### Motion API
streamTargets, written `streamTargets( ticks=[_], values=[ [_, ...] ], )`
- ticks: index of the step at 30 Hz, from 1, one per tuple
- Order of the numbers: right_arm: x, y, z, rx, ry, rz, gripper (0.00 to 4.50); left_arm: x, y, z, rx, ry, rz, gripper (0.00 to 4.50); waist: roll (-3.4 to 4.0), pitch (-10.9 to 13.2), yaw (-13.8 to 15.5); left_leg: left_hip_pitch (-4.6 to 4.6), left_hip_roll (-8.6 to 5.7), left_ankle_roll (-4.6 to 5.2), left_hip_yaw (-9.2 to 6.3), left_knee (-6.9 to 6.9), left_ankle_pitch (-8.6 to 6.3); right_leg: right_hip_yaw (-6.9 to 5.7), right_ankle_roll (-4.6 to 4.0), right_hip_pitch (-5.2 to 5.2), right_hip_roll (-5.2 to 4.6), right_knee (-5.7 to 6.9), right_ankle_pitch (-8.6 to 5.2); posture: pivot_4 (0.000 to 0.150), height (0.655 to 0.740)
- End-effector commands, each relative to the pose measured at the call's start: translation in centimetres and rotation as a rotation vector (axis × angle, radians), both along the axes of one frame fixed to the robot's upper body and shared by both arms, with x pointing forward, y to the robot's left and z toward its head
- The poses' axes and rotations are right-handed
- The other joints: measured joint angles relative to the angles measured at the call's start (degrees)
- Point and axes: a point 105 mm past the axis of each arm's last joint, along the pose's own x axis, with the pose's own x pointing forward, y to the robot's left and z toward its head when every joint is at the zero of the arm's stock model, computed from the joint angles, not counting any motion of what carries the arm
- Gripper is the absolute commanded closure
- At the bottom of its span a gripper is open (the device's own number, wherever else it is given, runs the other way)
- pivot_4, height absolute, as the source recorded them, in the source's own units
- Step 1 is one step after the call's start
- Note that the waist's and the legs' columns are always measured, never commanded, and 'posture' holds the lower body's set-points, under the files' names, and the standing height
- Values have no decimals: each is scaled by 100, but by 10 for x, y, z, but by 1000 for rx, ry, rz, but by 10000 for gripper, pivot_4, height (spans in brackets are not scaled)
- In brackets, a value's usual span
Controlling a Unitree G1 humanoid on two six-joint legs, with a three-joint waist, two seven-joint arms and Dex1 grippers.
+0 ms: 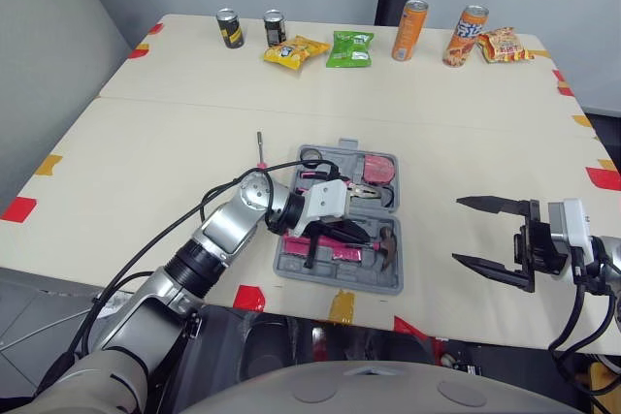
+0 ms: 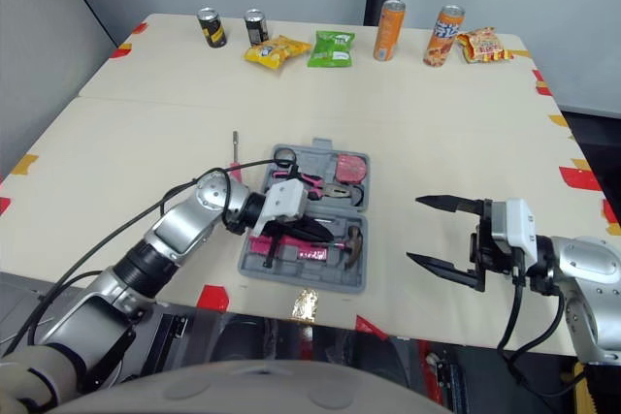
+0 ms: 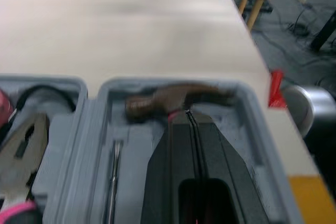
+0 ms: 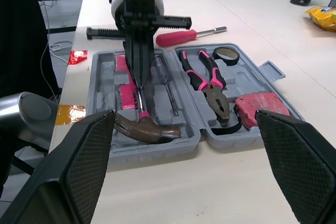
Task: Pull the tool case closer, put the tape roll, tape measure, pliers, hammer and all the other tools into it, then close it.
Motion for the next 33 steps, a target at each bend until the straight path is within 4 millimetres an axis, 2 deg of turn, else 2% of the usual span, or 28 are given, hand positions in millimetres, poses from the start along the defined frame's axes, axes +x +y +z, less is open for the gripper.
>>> streamTargets(
  ticks=[1,20,29,33],
  values=[
    [0,2,5,2,-34,11,0,0,2,-7,6,-30,-5,44800,0,0,0,0,0,0,0,0,0,0,-1,0,0,1,0,1500,7385],
    [1,3,6,4,-36,14,0,-1,5,-14,21,-28,-11,44800,4,-4,-3,1,0,1,0,2,0,0,-10,-5,-2,16,-5,1500,7385],
    [0,3,5,4,-31,12,0,8,7,20,-102,6,35,44800,4,-3,-8,1,0,1,0,5,0,0,-14,-9,-2,28,-8,1500,7385],
    [0,3,5,5,-32,12,0,8,12,18,-65,3,30,33186,4,-4,-8,1,1,1,0,5,0,0,-15,-10,-2,29,-9,1500,7385]
  ],
)
